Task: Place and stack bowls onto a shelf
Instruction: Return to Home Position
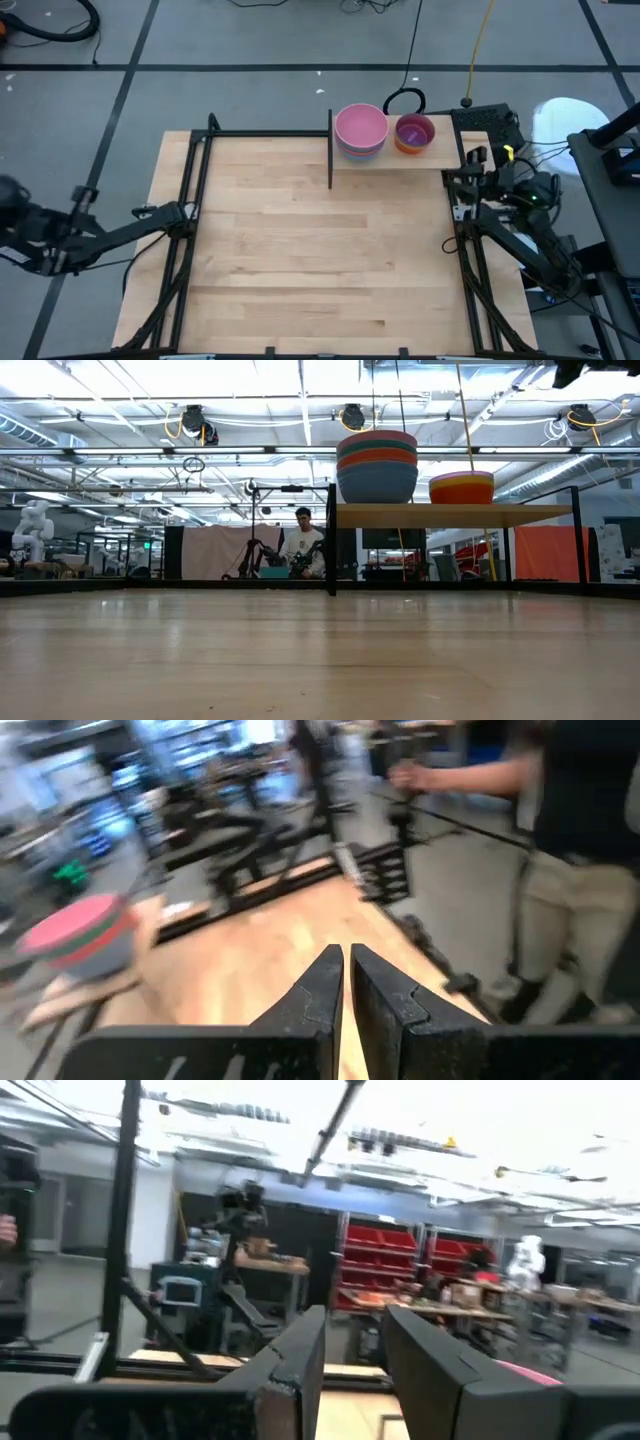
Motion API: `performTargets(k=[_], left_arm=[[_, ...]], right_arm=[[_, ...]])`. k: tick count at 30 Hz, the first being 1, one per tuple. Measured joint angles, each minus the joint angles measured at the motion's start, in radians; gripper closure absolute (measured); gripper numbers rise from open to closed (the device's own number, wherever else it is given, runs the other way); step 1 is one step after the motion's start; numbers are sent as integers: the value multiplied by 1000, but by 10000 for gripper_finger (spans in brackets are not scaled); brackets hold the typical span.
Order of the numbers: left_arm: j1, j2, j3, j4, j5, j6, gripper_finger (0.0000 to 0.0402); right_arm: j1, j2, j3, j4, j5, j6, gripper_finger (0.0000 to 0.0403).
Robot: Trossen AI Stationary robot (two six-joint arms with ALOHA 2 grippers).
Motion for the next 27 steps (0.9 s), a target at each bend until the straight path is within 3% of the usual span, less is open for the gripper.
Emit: performTargets(k=[6,12,23,27], left_arm=[[19,0,-172,75,217,187,371],[42,-1,-393,238,270,171,371],[44,-1,-794,825,330,-116,371],[42,-1,-948,1135,368,-240,371]], right_arm=[[0,0,-79,157,-41,56,305],[0,0,-122,212,-96,109,305],[0,1,-127,206,-154,120,305],[0,2,-127,200,-168,149,305]])
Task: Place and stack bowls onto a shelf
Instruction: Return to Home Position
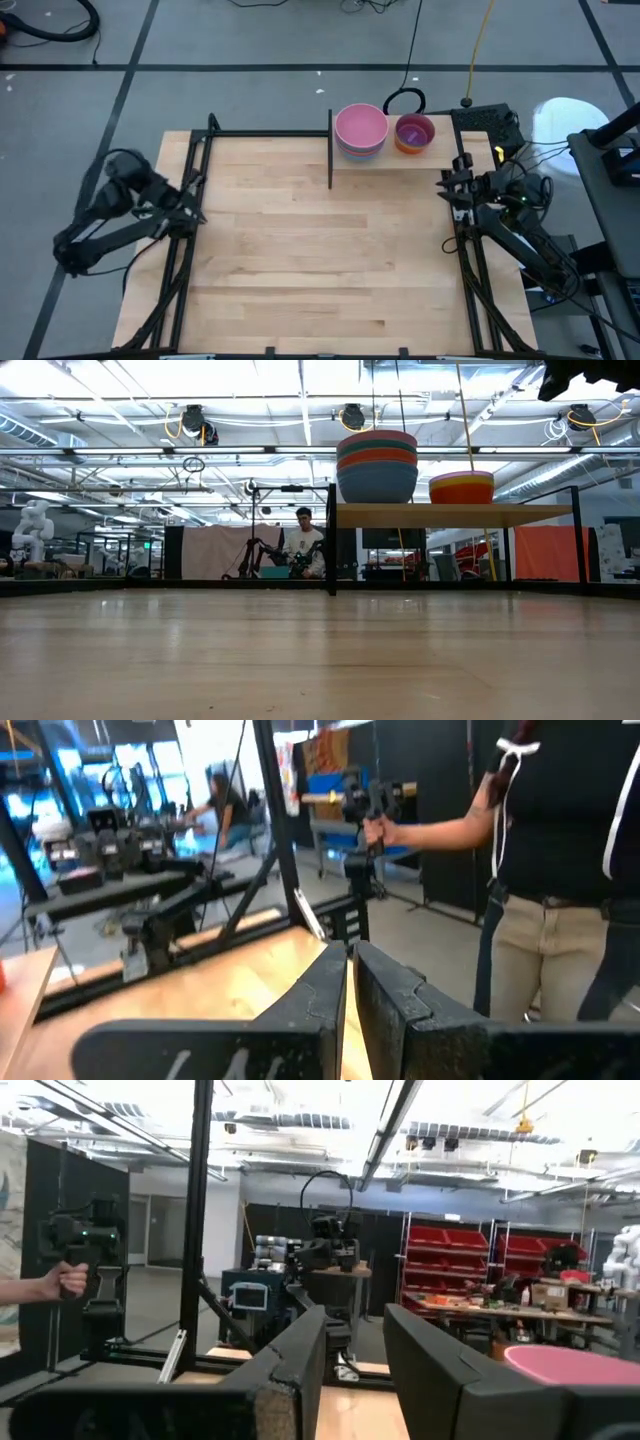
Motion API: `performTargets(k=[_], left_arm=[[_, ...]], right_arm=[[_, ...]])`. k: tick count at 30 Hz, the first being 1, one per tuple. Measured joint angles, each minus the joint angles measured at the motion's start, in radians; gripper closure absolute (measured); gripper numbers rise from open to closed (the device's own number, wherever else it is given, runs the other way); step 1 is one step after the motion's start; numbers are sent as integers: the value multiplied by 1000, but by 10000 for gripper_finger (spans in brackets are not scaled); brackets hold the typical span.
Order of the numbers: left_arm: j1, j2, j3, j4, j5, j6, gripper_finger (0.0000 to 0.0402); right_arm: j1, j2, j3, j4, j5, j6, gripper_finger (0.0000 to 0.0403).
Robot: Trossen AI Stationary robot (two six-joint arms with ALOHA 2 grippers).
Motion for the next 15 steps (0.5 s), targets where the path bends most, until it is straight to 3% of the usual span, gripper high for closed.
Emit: performTargets(k=[6,11,15], left_arm=[[-48,0,-204,381,14,-163,371],[-114,0,-326,574,14,-237,371],[-167,0,-391,634,14,-216,371]], right_arm=[[0,0,-1,-58,-3,-15,305],[0,0,-28,-60,-47,-12,305],[0,0,-52,-58,-79,1,305]])
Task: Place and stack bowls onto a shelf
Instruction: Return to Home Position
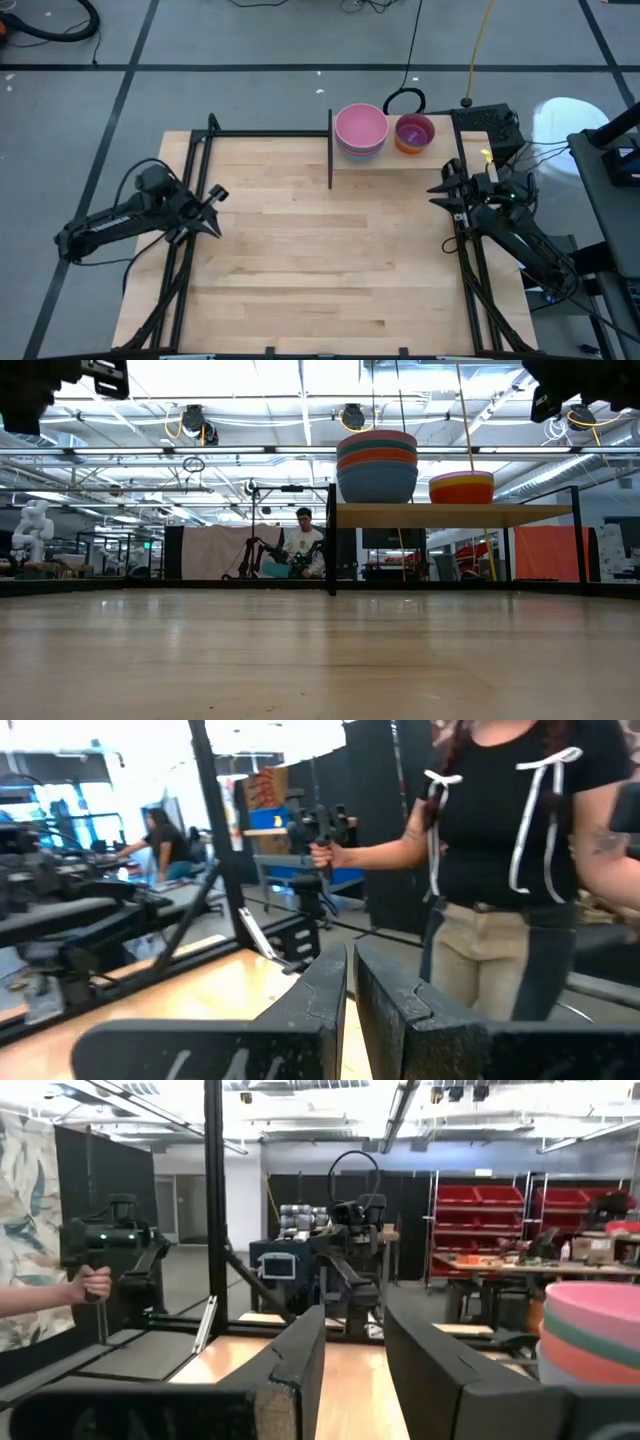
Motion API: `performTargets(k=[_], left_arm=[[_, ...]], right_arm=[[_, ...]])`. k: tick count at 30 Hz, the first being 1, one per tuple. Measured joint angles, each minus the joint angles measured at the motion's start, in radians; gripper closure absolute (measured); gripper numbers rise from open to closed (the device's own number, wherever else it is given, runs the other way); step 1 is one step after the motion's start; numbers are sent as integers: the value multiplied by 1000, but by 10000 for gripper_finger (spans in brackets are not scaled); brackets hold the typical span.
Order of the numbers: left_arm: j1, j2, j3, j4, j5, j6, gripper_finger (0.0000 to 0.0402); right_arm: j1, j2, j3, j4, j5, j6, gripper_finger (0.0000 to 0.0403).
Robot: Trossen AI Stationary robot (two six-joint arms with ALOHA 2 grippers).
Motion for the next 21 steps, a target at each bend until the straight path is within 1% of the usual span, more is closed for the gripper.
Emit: performTargets(k=[7,11,18,21], left_arm=[[-73,0,-109,36,0,19,371],[-100,0,-158,66,-1,30,371],[-106,0,-242,61,-116,37,371],[-106,2,-249,49,-159,36,371]], right_arm=[[0,0,-54,0,-30,3,305],[0,0,-91,6,-72,11,305],[15,0,-155,17,-74,11,305],[25,0,-187,46,-74,21,305]])
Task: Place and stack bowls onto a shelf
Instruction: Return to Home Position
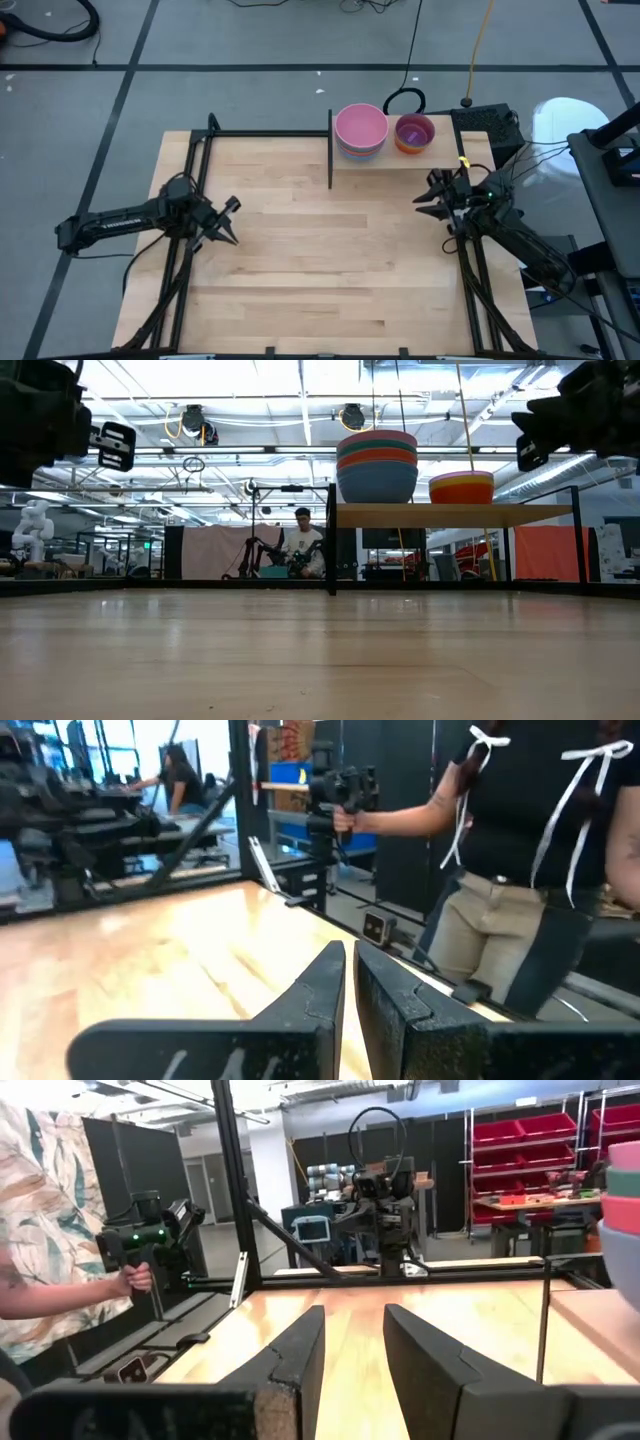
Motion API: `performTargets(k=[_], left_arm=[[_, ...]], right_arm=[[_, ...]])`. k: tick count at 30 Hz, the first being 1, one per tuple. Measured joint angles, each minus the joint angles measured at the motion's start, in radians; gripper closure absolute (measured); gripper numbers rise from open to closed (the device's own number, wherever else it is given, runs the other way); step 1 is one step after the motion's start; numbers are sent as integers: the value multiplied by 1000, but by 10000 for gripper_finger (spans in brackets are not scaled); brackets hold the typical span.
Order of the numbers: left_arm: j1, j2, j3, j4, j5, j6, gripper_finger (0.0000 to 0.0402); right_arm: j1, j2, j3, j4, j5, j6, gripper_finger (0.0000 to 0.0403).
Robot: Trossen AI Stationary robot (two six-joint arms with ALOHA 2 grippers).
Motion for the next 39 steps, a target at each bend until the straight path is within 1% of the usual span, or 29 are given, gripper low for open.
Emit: performTargets(k=[5,10,12,15,21,25,29,33,39], left_arm=[[0,0,0,2,-4,35,371],[0,0,0,-63,-10,85,371],[0,0,0,-90,-30,96,371],[0,1,0,-113,-59,110,371],[0,0,0,-125,-75,113,371],[0,1,1,-201,-75,112,371],[0,1,2,-202,-75,89,371],[0,1,2,-202,-75,11,371],[0,1,2,-203,-75,-61,371]], right_arm=[[13,0,-40,9,4,-7,305],[20,-1,-79,49,6,-10,305],[20,0,-88,48,9,-10,305],[20,0,-99,48,47,-15,305],[20,0,-101,-4,113,-71,305],[20,0,-102,-43,109,-44,305],[20,0,-102,-72,109,21,305],[20,0,-103,-72,109,76,305],[19,0,-103,-72,108,76,305]])
